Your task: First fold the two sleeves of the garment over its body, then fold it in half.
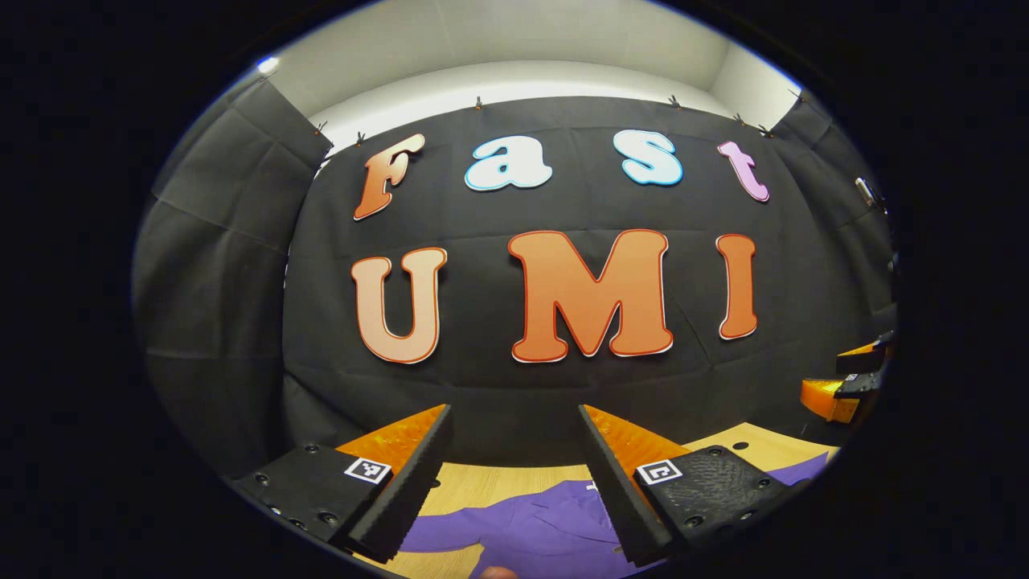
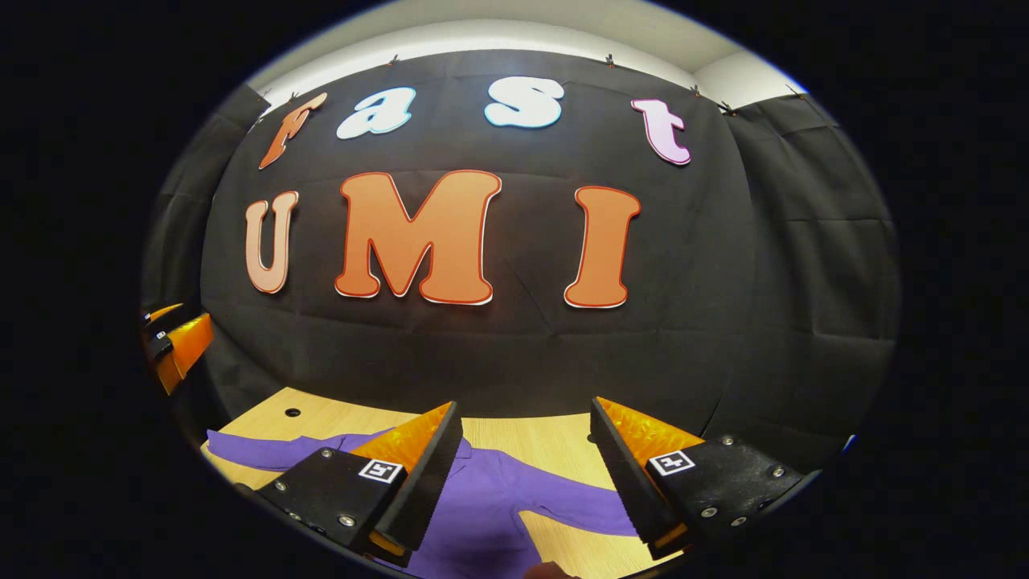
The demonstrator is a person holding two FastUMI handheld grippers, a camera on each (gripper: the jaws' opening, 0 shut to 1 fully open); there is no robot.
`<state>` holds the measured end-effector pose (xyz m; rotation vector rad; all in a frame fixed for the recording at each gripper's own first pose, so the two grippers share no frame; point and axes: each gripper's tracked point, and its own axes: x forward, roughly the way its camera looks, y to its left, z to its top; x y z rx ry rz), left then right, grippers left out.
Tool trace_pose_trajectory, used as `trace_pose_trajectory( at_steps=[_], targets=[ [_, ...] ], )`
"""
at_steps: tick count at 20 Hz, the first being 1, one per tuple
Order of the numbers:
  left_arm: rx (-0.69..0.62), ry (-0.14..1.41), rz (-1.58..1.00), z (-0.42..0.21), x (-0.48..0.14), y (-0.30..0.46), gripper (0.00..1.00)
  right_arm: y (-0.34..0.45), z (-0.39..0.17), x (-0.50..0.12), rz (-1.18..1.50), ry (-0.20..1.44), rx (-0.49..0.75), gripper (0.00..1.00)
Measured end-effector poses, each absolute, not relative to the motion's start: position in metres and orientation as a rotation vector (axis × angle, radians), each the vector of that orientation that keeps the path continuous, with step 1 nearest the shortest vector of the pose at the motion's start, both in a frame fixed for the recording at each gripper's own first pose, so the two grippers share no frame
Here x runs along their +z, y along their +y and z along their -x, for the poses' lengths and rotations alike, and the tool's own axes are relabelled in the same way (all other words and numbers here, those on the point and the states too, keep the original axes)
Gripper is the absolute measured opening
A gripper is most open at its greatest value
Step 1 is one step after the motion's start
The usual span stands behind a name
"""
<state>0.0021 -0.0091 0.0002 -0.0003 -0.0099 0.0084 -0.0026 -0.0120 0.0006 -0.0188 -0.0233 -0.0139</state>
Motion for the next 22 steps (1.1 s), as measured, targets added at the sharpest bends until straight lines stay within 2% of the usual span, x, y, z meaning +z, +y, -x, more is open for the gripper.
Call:
trace_pose_trajectory(
  at_steps=[11,22],
  targets=[
    [0.028,-0.007,-0.02,-0.007,-0.001,-0.011,0.94,-0.051,-0.016,-0.035,0.002,0.058,-0.092,0.95],
    [0.043,0.011,-0.032,-0.006,-0.005,-0.012,0.95,-0.135,-0.024,-0.139,-0.052,0.292,-0.272,0.95]
  ],
)
